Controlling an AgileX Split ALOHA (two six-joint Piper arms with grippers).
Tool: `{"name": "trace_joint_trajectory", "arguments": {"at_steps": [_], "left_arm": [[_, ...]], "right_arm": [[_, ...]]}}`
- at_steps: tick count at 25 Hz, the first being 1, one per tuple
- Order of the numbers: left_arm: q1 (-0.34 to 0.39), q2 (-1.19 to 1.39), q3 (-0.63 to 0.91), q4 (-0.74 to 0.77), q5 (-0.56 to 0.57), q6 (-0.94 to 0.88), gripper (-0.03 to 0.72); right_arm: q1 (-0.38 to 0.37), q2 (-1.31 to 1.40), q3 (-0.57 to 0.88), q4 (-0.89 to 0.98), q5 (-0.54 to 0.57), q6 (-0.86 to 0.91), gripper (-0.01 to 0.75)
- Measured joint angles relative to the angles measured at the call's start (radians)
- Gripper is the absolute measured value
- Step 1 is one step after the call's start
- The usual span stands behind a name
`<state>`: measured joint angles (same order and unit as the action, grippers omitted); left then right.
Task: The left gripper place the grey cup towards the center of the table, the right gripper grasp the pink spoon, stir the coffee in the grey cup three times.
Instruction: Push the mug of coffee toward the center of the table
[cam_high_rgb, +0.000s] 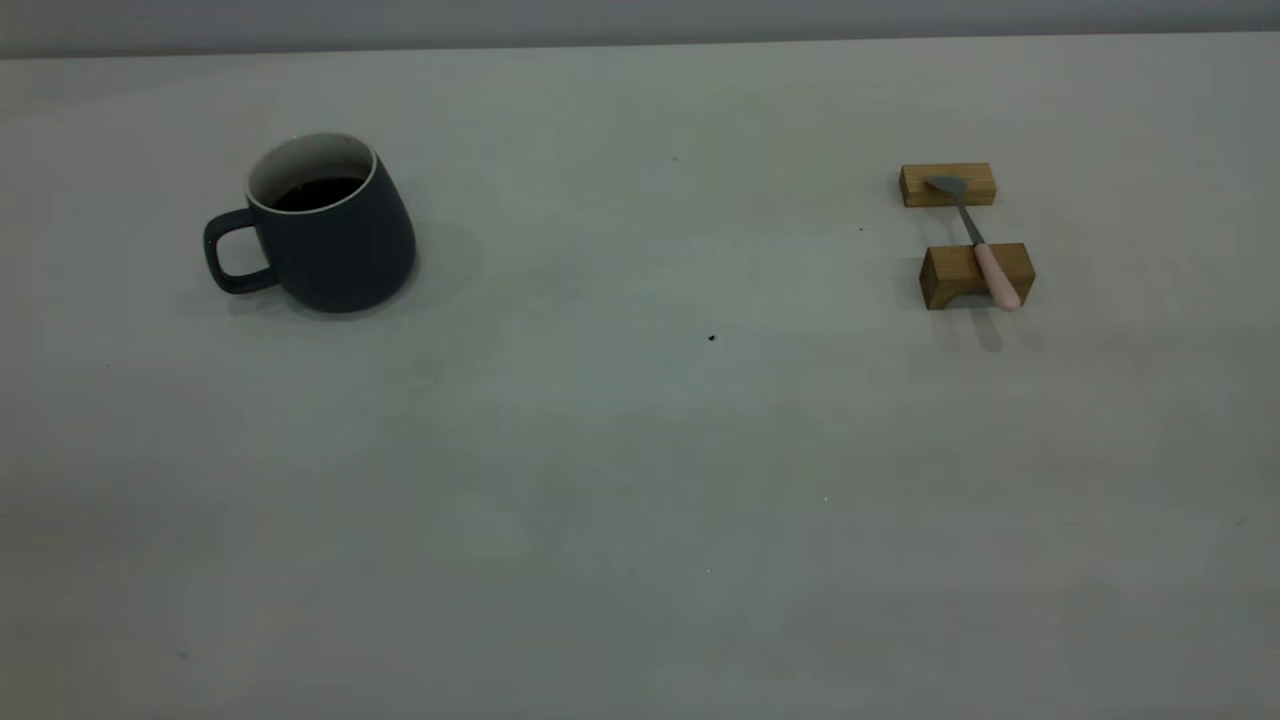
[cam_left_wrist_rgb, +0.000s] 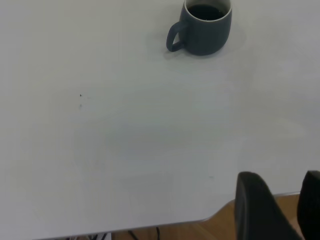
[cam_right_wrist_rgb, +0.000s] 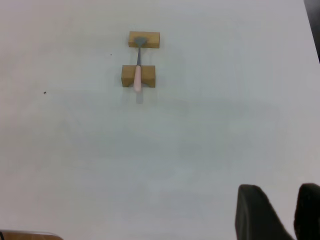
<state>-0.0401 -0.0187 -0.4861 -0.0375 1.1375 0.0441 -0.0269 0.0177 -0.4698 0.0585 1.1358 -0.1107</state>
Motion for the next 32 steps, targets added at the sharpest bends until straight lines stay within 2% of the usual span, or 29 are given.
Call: {"name": "trace_joint_trajectory", "arguments": {"at_steps": [25,28,32], "left_arm": [[0.0,0.0,-0.002,-0.019,-0.004,-0.01,0.276],[0.0,0.055,-0.058,-0.019,-0.02,-0.034,0.276],[0.0,0.259,-0.181,-0.02,-0.026,-0.035,0.276]], "right_arm": [[0.0,0.0,0.0,0.0,0.0,0.0,0.238],[0.0,0.0,0.0,0.0,0.0,0.0,0.238],[0.0,0.0,0.0,0.0,0.0,0.0,0.238]]}}
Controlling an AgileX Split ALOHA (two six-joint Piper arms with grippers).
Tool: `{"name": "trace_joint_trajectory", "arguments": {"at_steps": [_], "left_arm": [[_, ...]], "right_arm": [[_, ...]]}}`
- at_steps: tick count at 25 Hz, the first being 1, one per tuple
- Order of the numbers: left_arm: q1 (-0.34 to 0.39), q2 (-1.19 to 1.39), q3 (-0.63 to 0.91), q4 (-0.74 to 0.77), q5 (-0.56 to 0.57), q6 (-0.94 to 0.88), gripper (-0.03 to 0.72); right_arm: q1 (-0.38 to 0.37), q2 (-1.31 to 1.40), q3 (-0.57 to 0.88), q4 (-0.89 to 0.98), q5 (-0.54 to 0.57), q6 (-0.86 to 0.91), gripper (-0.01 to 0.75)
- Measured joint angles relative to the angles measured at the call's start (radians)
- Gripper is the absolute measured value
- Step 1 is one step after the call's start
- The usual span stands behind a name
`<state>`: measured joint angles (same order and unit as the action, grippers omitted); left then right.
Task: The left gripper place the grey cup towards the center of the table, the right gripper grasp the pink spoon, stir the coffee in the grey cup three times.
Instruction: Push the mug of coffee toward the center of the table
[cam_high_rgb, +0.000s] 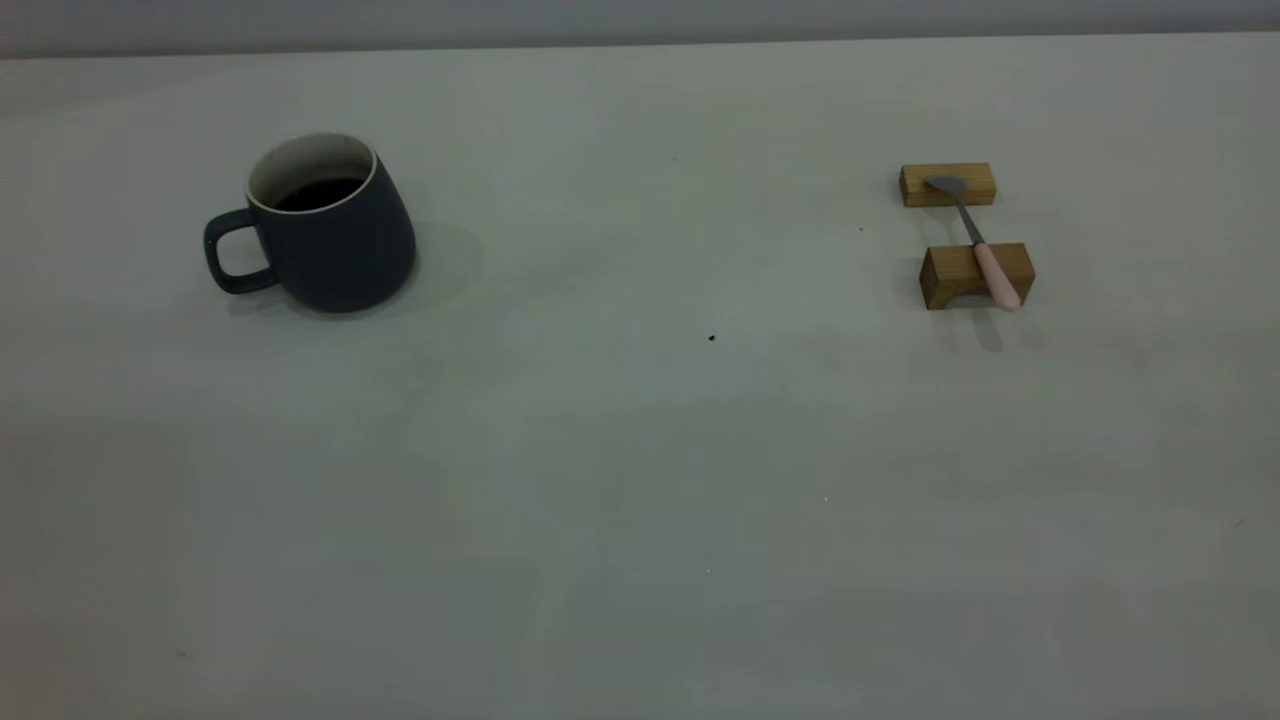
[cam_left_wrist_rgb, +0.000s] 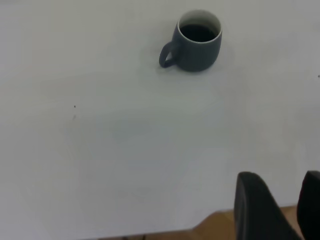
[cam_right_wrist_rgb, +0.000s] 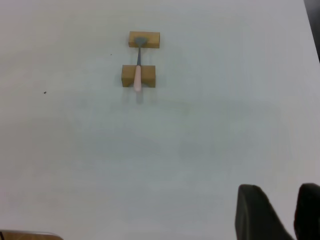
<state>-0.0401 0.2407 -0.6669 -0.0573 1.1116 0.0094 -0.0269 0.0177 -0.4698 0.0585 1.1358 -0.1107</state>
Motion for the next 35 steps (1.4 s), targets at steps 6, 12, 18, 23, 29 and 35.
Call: {"name": "trace_joint_trajectory", "arguments": {"at_steps": [6,12,18,23,29,35], "left_arm": [[0.0,0.404,-0.122,0.046,-0.104,0.11,0.332],[0.0,0.789,-0.159,0.096,-0.29,0.239,0.627],[0.0,1.11,-0.172,0.12,-0.557,0.284,0.676],[0.0,1.37,-0.267,0.122,-0.612,0.352,0.676],[0.0,1.63,-0.461,0.118,-0.564,0.432,0.676],[0.0,1.829,-0.64,0.114,-0.494,0.512,0.669]], "right_arm": [[0.0,0.0,0.0,0.0,0.0,0.0,0.238],[0.0,0.0,0.0,0.0,0.0,0.0,0.238],[0.0,0.0,0.0,0.0,0.0,0.0,0.238],[0.0,0.0,0.0,0.0,0.0,0.0,0.238],[0.0,0.0,0.0,0.0,0.0,0.0,0.238],[0.0,0.0,0.0,0.0,0.0,0.0,0.238]]}}
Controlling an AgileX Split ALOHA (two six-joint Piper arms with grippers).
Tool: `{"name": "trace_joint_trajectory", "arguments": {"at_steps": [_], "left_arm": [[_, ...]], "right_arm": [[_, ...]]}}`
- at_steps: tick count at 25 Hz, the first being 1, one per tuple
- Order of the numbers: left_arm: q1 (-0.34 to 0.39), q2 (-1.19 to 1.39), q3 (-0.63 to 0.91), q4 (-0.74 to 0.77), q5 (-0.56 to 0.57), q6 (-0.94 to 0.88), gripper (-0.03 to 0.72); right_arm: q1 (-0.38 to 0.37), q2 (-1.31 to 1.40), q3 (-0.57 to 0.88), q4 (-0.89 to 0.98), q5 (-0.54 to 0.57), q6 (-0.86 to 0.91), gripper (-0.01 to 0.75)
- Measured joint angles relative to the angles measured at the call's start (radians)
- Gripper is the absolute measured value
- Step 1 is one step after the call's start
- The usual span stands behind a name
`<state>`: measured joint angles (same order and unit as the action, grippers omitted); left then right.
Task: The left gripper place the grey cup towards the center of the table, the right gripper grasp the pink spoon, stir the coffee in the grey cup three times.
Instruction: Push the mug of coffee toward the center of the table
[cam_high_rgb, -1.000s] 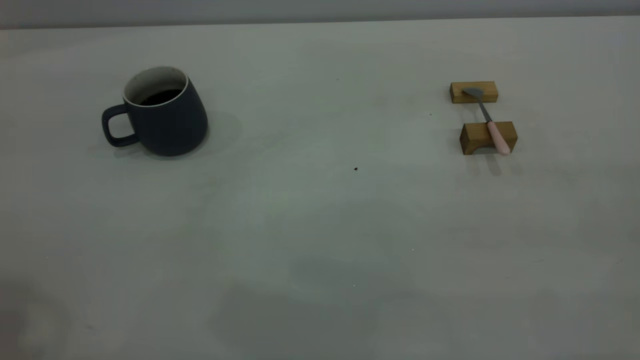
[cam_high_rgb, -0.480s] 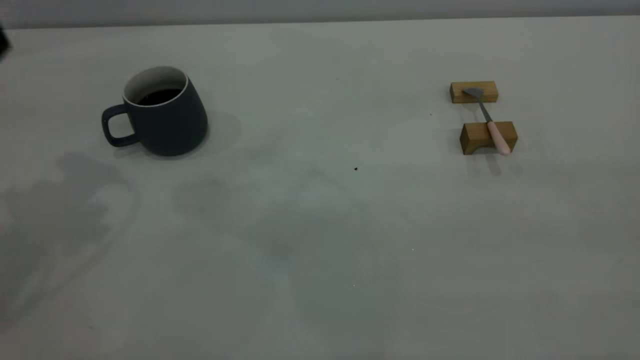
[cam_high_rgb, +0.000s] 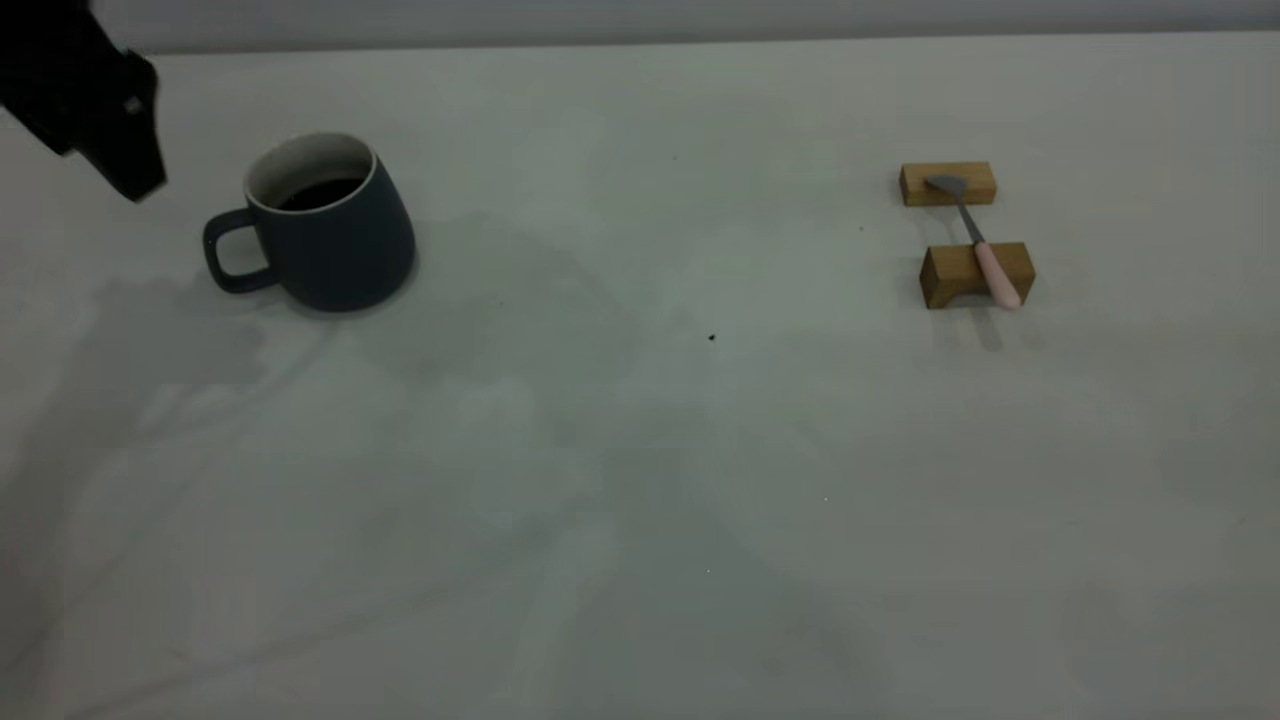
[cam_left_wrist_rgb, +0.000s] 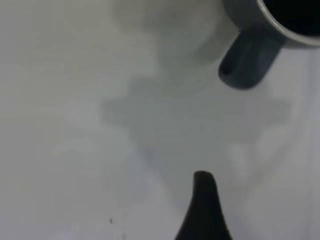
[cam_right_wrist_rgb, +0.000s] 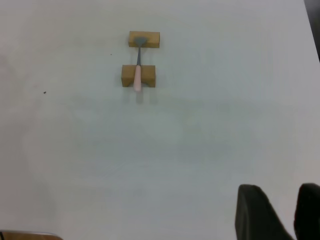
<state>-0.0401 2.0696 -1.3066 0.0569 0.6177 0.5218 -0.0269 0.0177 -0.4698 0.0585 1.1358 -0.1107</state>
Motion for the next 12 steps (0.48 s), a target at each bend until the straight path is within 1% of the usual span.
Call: {"name": "trace_joint_trajectory", "arguments": {"at_steps": [4,8,12], "left_arm": [[0.0,0.109,-0.093,-0.032,0.016,0.099,0.666],[-0.005,0.195,-0.152,-0.057,0.017,0.198,0.659],[-0.02,0.258,-0.195,-0.057,0.007,0.226,0.635]], "right_arm": [[0.0,0.0,0.0,0.0,0.0,0.0,0.238],[0.0,0.0,0.0,0.0,0.0,0.0,0.238],[0.0,0.0,0.0,0.0,0.0,0.0,0.238]]}}
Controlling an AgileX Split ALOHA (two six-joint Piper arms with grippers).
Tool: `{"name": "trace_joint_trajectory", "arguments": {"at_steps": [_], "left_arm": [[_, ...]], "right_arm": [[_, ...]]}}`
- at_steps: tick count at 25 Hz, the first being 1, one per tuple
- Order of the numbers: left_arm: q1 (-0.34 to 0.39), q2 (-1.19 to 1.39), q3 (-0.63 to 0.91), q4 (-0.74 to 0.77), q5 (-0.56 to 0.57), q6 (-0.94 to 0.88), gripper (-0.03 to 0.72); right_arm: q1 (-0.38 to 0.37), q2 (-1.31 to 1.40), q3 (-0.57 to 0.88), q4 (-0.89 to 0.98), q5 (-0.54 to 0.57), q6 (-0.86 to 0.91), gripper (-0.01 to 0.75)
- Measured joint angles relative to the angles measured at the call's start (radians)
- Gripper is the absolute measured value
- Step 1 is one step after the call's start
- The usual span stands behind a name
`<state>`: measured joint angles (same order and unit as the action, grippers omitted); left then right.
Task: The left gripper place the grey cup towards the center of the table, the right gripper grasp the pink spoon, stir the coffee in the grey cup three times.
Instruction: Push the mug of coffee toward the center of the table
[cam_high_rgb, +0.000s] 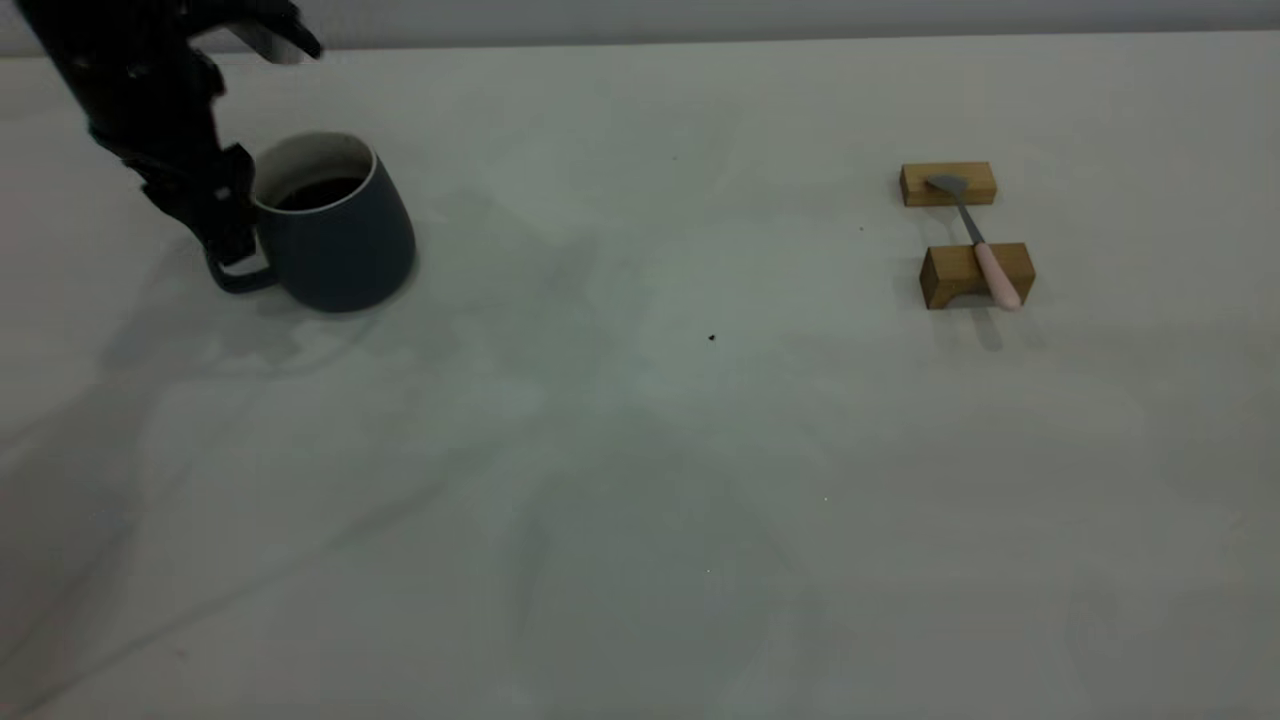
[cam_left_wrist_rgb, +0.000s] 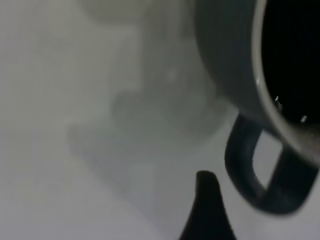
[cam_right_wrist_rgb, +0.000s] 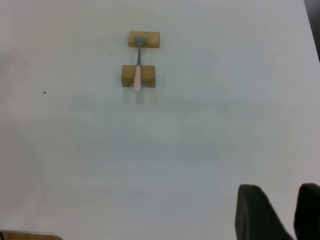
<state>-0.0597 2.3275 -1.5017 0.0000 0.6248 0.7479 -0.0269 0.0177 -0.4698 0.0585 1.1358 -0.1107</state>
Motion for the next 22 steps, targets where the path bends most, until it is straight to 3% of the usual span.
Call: {"name": "trace_joint_trajectory", "arguments": {"at_steps": [3,6,12,22], "left_arm": [[-0.001,0.027,-0.022,0.0,-0.011,0.004,0.587],[-0.001,0.045,-0.027,0.0,-0.02,0.004,0.493],[-0.027,0.05,-0.039,0.0,-0.019,0.043,0.215],[-0.157,0.05,-0.062,0.0,-0.042,0.076,0.198]], "right_arm": [[0.0,0.0,0.0,0.0,0.0,0.0,0.238],[0.0,0.0,0.0,0.0,0.0,0.0,0.238],[0.0,0.0,0.0,0.0,0.0,0.0,0.238],[0.0,0.0,0.0,0.0,0.0,0.0,0.238]]}}
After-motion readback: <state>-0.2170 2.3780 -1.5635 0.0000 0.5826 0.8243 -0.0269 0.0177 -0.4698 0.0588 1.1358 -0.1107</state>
